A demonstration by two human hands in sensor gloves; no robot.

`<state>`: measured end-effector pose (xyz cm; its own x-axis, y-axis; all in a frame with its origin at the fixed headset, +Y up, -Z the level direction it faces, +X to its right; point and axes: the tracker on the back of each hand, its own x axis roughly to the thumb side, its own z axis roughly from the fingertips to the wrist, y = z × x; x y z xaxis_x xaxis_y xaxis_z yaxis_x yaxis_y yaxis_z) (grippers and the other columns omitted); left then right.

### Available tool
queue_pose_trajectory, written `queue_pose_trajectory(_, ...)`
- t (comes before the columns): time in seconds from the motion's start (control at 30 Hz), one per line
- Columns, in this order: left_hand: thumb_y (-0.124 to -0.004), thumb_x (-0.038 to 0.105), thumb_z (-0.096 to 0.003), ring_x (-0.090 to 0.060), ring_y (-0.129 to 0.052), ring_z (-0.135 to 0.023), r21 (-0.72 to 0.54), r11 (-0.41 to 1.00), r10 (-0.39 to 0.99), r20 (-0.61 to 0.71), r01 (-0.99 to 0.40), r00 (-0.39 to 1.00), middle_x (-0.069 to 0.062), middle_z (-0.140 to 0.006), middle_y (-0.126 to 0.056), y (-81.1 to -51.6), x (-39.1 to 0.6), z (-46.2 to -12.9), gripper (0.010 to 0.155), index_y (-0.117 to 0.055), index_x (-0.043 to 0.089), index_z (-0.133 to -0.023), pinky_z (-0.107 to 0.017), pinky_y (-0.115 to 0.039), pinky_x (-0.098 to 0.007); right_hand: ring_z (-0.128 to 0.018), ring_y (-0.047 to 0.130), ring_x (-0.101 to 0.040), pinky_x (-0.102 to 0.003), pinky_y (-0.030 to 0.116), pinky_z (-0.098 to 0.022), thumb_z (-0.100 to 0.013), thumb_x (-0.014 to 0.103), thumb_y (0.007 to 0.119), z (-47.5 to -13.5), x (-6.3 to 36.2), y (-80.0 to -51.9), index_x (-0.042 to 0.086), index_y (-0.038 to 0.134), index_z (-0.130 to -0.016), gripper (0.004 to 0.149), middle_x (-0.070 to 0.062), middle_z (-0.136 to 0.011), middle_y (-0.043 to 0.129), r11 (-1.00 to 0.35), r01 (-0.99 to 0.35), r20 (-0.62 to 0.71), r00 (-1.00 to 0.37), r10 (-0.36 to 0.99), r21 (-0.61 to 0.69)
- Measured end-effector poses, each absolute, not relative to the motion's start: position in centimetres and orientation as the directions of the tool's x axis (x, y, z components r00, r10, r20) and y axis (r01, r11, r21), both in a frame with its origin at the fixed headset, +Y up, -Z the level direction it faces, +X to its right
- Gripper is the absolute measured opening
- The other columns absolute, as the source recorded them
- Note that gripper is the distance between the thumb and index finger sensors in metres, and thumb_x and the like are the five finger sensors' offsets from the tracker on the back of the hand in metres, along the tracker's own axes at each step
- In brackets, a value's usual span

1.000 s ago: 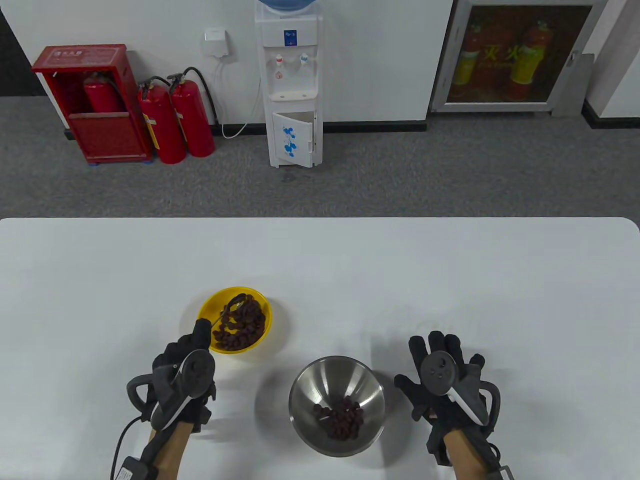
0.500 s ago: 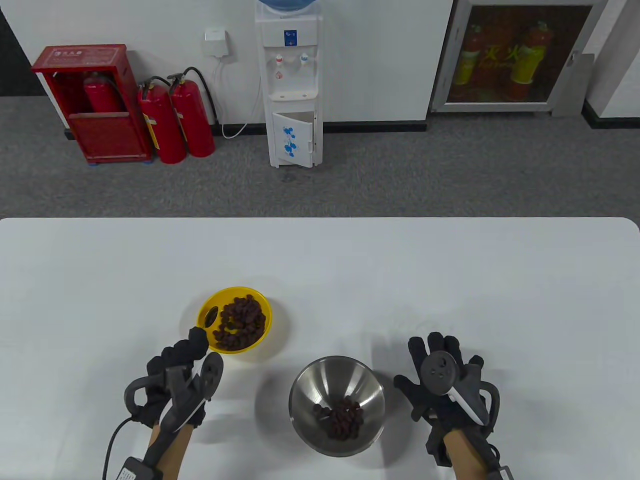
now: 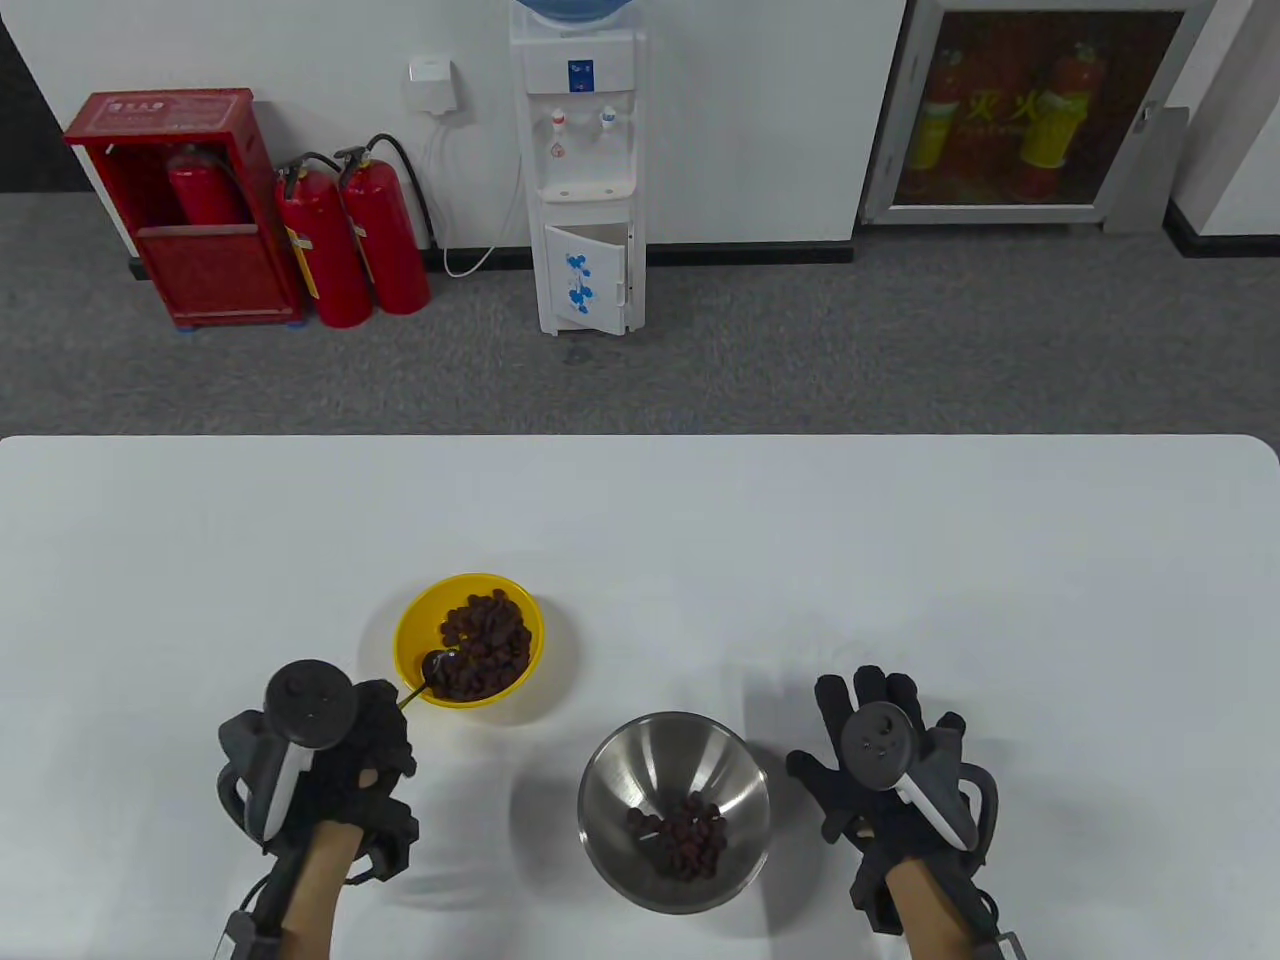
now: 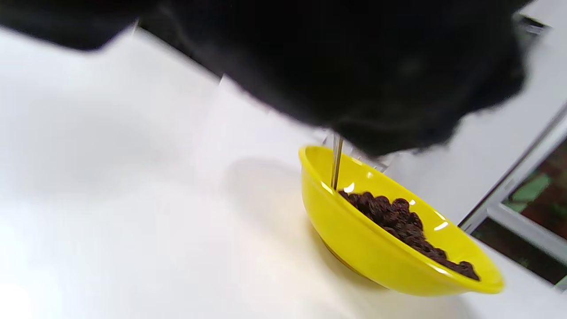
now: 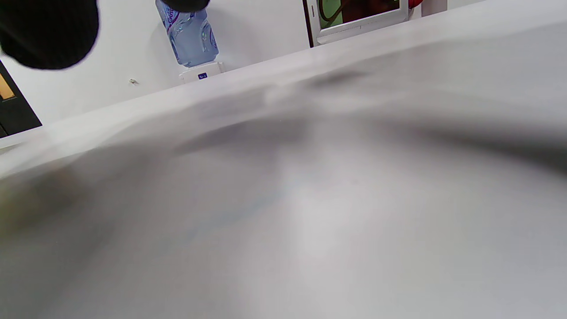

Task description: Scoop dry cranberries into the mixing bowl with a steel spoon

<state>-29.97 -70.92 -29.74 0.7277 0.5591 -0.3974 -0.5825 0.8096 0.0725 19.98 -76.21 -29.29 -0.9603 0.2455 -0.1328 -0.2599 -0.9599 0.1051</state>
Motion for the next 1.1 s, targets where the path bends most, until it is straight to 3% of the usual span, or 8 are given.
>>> queue_pose_trajectory(0.13,-0.076,0.039,-0.0458,-0.007,-0.102,0.005,0.044,0.498,0.76,-0.504,-0.866,0.411,0.012,-0.027,-0.109,-74.9,-30.8,-30.5,0.047,-0.087,0.015,-0.084,-0.003,-0.092,-0.033,-0.11,0.009,-0.024,-0.07,0.009,-0.069,-0.039,0.074,0.068,-29.4,20.0,-76.3,0.046,0.028,-0.106,0.082,0.009,-0.114,0.009,-0.959,-0.264,-0.13,-0.96,0.25,0.103)
queue_pose_trajectory(0.3,-0.074,0.04,-0.0476,-0.008,-0.104,0.0,0.044,0.319,0.809,-0.534,-0.947,0.247,0.011,-0.032,-0.109,-76.9,-30.5,-30.7,0.049,-0.081,0.012,-0.087,-0.007,-0.092,-0.034,-0.11,0.009,-0.024,-0.07,0.009,-0.069,-0.039,0.073,0.068,-29.4,20.0,-76.3,0.046,0.028,-0.106,0.082,0.009,-0.114,0.009,-0.957,-0.27,-0.133,-0.958,0.256,0.105)
queue_pose_trajectory(0.9,-0.08,0.041,-0.0468,-0.01,-0.108,-0.005,0.017,0.247,0.837,-0.508,-0.969,0.204,0.01,-0.038,-0.111,-77.3,-30.8,-30.6,0.051,-0.08,0.01,-0.088,-0.01,-0.094,-0.034,-0.11,0.006,-0.023,-0.069,0.008,-0.069,-0.038,0.074,0.068,-29.4,20.0,-76.3,0.047,0.027,-0.105,0.083,0.009,-0.114,0.008,-0.967,-0.236,-0.133,-0.966,0.223,0.094)
queue_pose_trajectory(1.1,-0.077,0.039,-0.0479,-0.01,-0.107,-0.006,0.026,0.113,0.853,-0.514,-0.993,0.084,0.01,-0.039,-0.11,-78.2,-31.1,-30.4,0.05,-0.078,0.009,-0.089,-0.01,-0.094,-0.034,-0.11,0.006,-0.023,-0.069,0.007,-0.069,-0.038,0.074,0.069,-29.4,20.1,-76.3,0.047,0.027,-0.105,0.083,0.009,-0.114,0.008,-0.965,-0.246,-0.132,-0.964,0.233,0.092)
